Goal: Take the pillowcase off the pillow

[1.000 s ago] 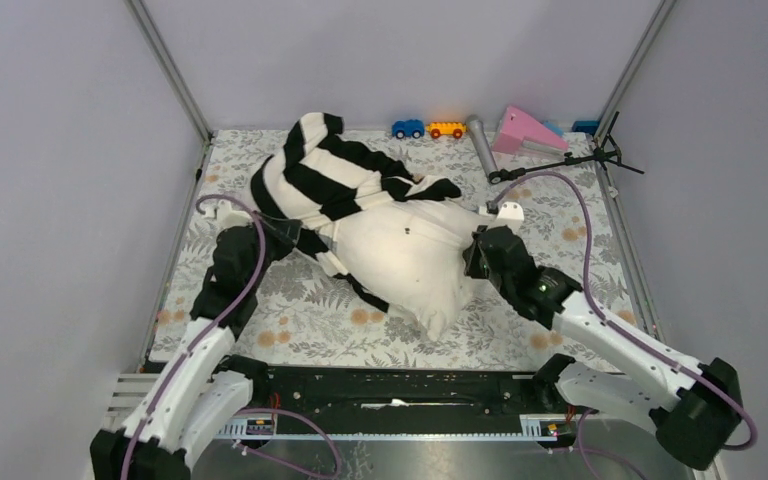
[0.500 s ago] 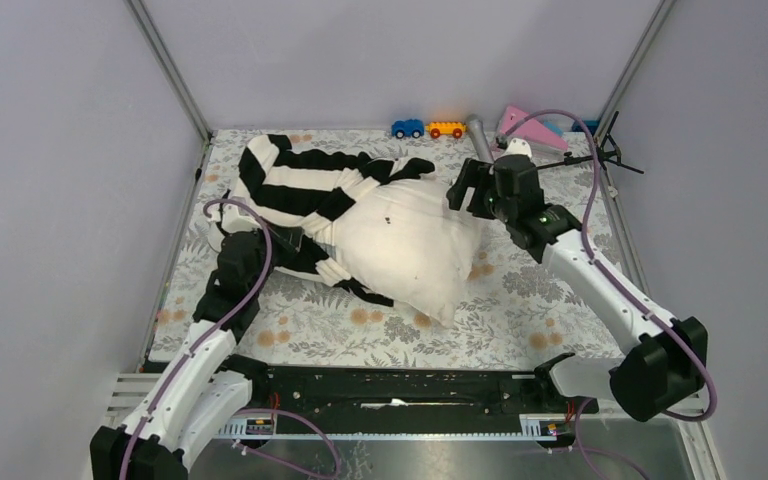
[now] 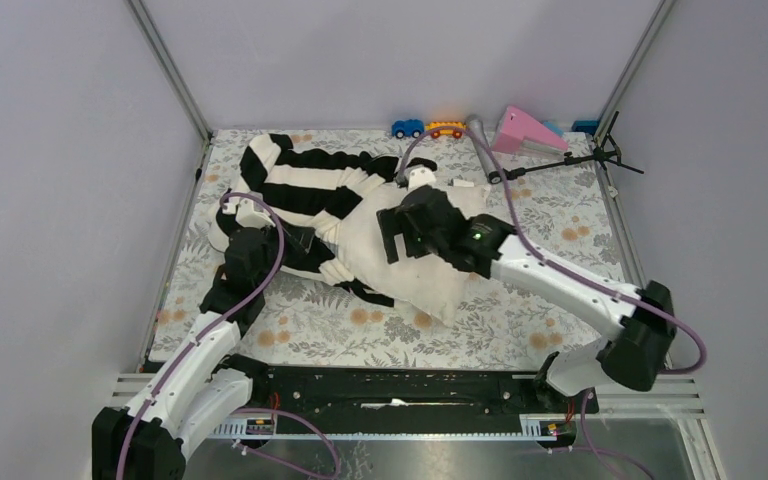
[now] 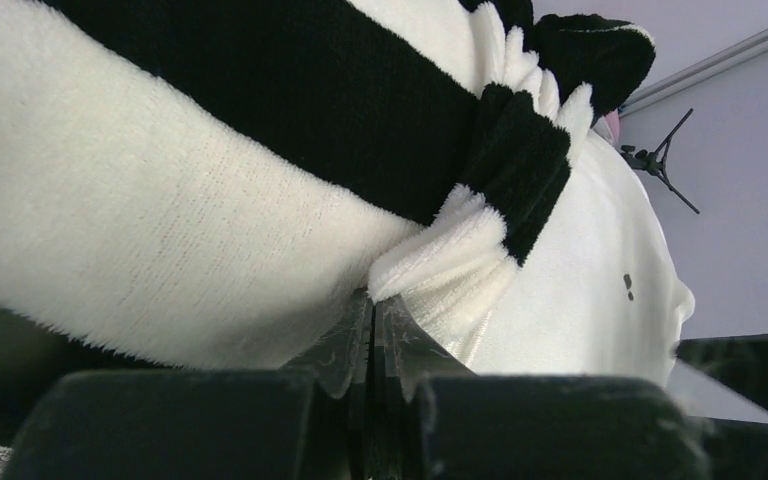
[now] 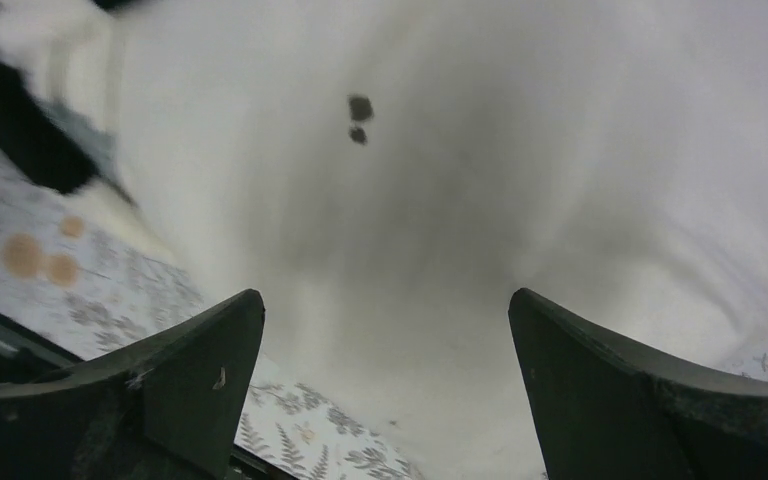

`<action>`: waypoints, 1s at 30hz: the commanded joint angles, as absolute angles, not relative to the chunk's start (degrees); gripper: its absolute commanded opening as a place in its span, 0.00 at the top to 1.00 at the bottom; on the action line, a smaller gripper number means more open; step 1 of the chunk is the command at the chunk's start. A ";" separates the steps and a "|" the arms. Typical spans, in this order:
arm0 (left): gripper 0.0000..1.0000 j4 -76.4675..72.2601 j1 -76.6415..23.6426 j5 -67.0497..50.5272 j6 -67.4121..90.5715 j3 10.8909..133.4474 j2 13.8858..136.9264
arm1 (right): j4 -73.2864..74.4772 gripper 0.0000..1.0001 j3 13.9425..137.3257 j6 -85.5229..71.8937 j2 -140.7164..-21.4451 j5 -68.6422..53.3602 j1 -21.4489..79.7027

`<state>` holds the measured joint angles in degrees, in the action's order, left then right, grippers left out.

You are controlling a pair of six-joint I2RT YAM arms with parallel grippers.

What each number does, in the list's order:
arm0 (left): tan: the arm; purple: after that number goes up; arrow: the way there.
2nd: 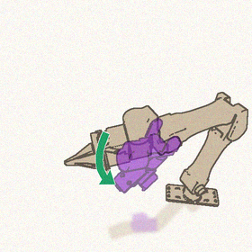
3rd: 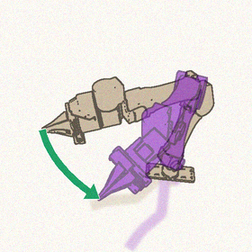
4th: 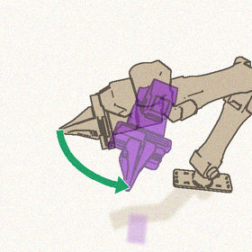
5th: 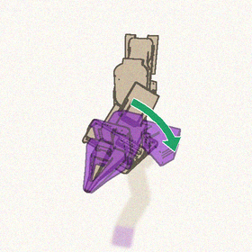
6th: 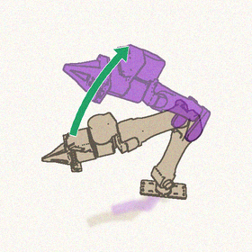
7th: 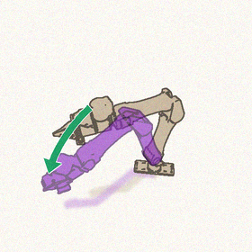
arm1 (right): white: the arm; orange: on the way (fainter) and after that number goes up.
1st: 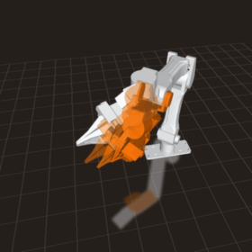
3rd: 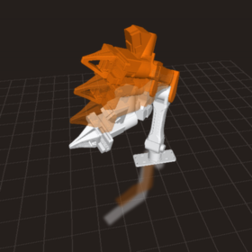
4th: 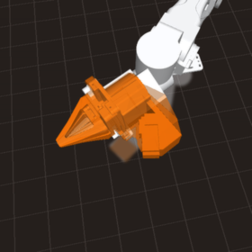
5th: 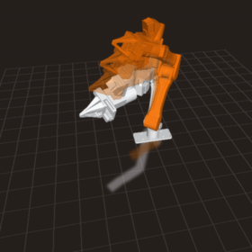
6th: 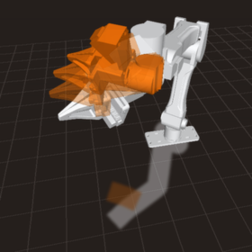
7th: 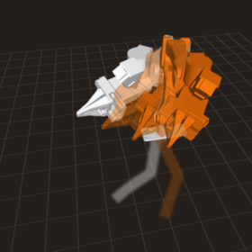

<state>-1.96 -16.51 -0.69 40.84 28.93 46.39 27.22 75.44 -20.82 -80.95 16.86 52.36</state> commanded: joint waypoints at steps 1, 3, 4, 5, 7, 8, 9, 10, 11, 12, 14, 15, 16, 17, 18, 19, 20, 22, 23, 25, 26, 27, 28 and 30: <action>1.00 -4.65 -16.87 -1.38 39.29 29.51 46.51 | 31.55 0.00 71.44 -18.37 -85.87 18.32 52.21; 1.00 -4.57 -16.87 -1.42 39.37 29.61 46.75 | 30.89 0.00 69.11 -18.01 -87.67 19.64 52.21; 1.00 -4.57 -16.87 -1.34 39.44 29.70 46.85 | 30.60 0.00 68.39 -17.95 -88.51 20.68 52.21; 1.00 -4.59 -16.87 -1.29 39.46 29.71 46.98 | 30.07 0.01 67.66 -17.93 -89.39 21.91 52.21; 1.00 -4.50 -16.87 -1.02 39.46 29.64 46.94 | 28.30 0.02 65.92 -18.02 -90.72 22.87 51.88; 1.00 -4.21 -16.87 -0.87 39.46 29.70 46.93 | 27.17 0.11 65.19 -17.94 -91.00 22.10 51.47; 1.00 -4.05 -16.87 -0.63 39.46 29.75 46.78 | 26.07 0.25 64.56 -18.01 -90.99 20.86 50.82; 1.00 -3.71 -16.87 -0.33 39.54 29.79 46.64 | 25.14 0.50 64.07 -18.18 -90.70 19.99 50.01; 1.00 -3.42 -16.87 -0.23 39.73 29.79 46.48 | 24.23 0.84 63.52 -18.52 -90.08 19.43 49.08; 1.00 -2.92 -16.87 1.83 40.22 29.73 46.31 | 23.70 0.99 63.08 -18.95 -89.19 19.23 48.06; 1.00 -1.52 -16.87 5.26 41.31 29.62 45.76 | 22.49 1.00 61.64 -19.44 -86.43 18.74 45.44; 1.00 -0.47 -16.80 7.43 41.96 29.62 45.45 | 21.87 1.00 60.77 -20.03 -84.32 18.46 43.51; 1.00 0.61 -16.60 9.59 42.73 29.62 45.17 | 21.17 1.00 59.61 -20.50 -81.81 17.27 41.03; 1.00 2.03 -16.14 11.25 43.28 29.70 44.98 | 20.35 1.00 58.39 -21.09 -79.36 15.61 37.84; 1.00 2.93 -15.60 12.47 43.77 29.83 44.84 | 19.56 1.00 56.83 -21.88 -76.39 14.05 34.43; 1.00 3.89 -14.89 13.46 44.59 30.00 44.76 | 18.53 1.00 55.04 -22.71 -73.41 13.47 30.75; 1.00 4.80 -14.10 14.14 45.12 30.09 44.68 | 17.26 1.00 53.14 -23.34 -69.91 13.71 27.57; 1.00 5.82 -12.37 14.77 46.82 29.95 44.64 | 15.12 1.00 49.42 -24.63 -63.10 19.89 22.29; 1.00 6.05 -11.60 14.79 47.33 29.85 44.44 | 14.51 1.00 47.63 -25.48 -59.82 23.27 21.53; 1.00 6.23 -10.49 14.98 48.14 29.58 44.04 | 12.01 1.00 44.14 -26.32 -54.54 25.54 21.29; 1.00 6.13 -10.24 14.92 48.24 29.49 43.87 | 11.17 1.00 43.38 -26.64 -52.84 25.26 21.28; 1.00 5.73 -10.20 14.41 47.95 29.38 43.57 | 10.49 1.00 42.57 -26.83 -51.89 24.05 21.28; 1.00 4.70 -10.20 13.34 47.42 29.28 43.38 | 9.83 1.00 42.05 -26.89 -51.48 22.27 21.27; 1.00 0.78 -10.20 7.97 45.33 28.83 43.62 | 8.46 1.00 41.35 -27.06 -51.67 17.11 21.25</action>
<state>1.48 -15.73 -2.26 49.82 28.93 44.62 10.17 42.28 -27.44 -53.23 5.21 26.28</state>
